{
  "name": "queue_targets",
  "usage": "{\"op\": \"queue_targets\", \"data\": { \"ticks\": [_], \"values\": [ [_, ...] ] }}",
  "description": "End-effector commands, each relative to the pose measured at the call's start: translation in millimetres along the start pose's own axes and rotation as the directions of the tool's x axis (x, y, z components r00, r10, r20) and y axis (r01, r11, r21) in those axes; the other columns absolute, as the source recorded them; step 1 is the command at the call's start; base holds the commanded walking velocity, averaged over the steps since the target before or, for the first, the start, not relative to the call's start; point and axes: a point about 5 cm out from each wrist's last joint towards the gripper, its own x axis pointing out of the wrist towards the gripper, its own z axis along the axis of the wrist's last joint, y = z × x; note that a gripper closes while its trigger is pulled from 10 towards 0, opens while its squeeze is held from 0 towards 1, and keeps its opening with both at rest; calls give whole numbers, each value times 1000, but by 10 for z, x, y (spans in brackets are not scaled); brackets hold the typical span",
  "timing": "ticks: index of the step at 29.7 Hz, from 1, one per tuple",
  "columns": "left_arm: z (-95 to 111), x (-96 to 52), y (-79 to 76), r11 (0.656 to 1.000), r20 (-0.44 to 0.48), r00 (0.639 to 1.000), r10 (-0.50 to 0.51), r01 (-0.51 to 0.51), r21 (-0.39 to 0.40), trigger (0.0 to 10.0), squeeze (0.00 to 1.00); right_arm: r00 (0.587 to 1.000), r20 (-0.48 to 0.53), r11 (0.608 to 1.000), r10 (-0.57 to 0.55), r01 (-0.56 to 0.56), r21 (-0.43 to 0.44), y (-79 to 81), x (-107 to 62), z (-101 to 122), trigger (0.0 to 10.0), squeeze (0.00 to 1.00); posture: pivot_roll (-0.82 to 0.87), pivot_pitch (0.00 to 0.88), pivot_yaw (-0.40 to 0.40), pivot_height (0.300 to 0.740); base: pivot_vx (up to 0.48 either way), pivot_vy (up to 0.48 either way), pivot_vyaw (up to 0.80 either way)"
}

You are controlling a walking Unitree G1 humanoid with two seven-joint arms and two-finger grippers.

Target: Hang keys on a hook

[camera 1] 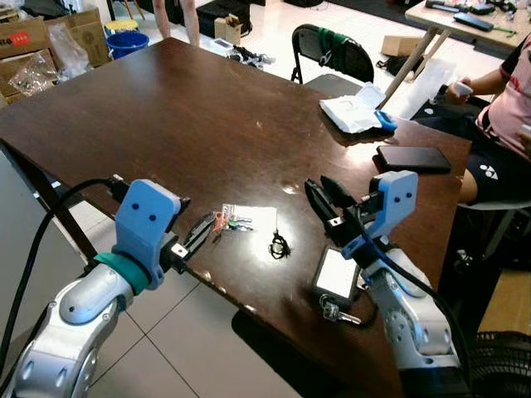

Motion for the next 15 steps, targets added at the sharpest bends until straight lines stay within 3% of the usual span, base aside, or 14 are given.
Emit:
{"op": "queue_targets", "data": {
  "ticks": [1, 3, 6, 7, 9, 10, 12, 15],
  "values": [
    [-1, -14, -46, 1000, 5, 1000, -24, 24, 5, 10000, 0, 1000, -12, 1000, -7, 7, 4, -6, -40, -37, 10000, 0, 55, 113, 67, 740, 0, 0, 0],
    [-50, -43, -110, 989, -39, 991, -125, 127, 75, 10000, 0, 1000, -14, 1000, -2, 2, 1, 0, -40, -40, 10000, 0, 57, 115, 67, 740, 0, 0, 0],
    [-95, -71, -148, 973, -82, 977, -195, 204, 106, 10000, 0, 1000, -16, 1000, 3, -3, -2, 6, -39, -45, 10000, 0, 57, 115, 67, 740, 0, 0, 0],
    [-166, -117, -186, 944, -155, 949, -274, 296, 143, 10000, 0, 1000, -18, 1000, 7, -8, -4, 15, -38, -50, 10000, 0, 61, 121, 71, 740, 0, 0, 0],
    [-166, -117, -186, 944, -155, 949, -274, 296, 143, 10000, 0, 1000, -18, 1000, 7, -8, -4, 15, -38, -50, 10000, 0, 61, 121, 71, 740, 0, 0, 0],
    [-239, -191, -218, 902, -233, 906, -353, 396, 174, 10000, 0, 1000, -19, 1000, 10, -10, -5, 22, -39, -54, 10000, 0, 62, 124, 73, 740, 0, 0, 0],
    [-239, -191, -218, 902, -233, 906, -353, 396, 174, 10000, 0, 1000, -19, 1000, 10, -10, -5, 22, -39, -54, 10000, 0, 62, 124, 73, 740, 0, 0, 0],
    [-396, -465, -177, 760, -454, 755, -472, 610, 225, 10000, 0, 1000, -31, 1000, 6, -7, -26, -40, -50, -58, 10000, 0, 71, 135, 79, 740, 0, 0, 0]
  ]
}}
